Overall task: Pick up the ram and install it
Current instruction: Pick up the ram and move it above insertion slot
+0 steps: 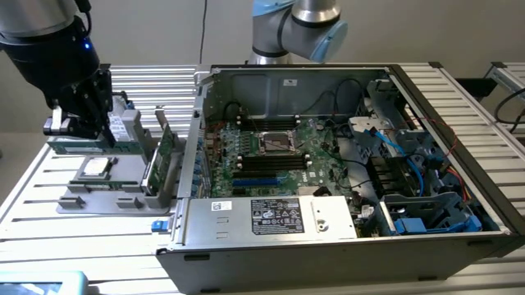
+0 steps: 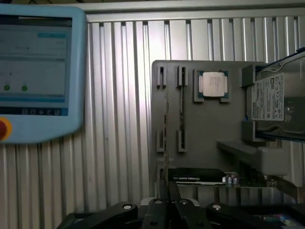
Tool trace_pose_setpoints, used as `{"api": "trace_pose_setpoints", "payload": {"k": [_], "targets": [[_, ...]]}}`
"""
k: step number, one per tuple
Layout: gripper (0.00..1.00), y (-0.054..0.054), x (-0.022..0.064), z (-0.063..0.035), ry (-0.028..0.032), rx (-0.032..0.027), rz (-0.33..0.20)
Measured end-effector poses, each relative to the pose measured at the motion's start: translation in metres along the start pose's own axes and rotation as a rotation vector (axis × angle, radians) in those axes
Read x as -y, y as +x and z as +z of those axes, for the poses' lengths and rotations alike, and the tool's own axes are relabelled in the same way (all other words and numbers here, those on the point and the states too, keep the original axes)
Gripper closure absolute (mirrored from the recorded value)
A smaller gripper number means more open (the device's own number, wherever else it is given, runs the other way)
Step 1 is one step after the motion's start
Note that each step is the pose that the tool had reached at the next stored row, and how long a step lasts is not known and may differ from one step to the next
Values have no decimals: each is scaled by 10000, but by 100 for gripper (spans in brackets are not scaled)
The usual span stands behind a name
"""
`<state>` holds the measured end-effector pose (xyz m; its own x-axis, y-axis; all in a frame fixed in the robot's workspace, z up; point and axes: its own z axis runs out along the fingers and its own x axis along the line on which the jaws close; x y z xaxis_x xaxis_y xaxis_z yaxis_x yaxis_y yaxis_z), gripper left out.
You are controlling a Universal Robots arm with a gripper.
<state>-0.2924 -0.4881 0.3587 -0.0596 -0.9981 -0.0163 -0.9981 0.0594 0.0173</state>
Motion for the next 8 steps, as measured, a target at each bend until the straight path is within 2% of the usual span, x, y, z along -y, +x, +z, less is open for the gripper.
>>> {"api": "trace_pose_setpoints", "payload": {"k": [8], "targets": [[88, -21, 277, -236, 3, 3, 0]]}}
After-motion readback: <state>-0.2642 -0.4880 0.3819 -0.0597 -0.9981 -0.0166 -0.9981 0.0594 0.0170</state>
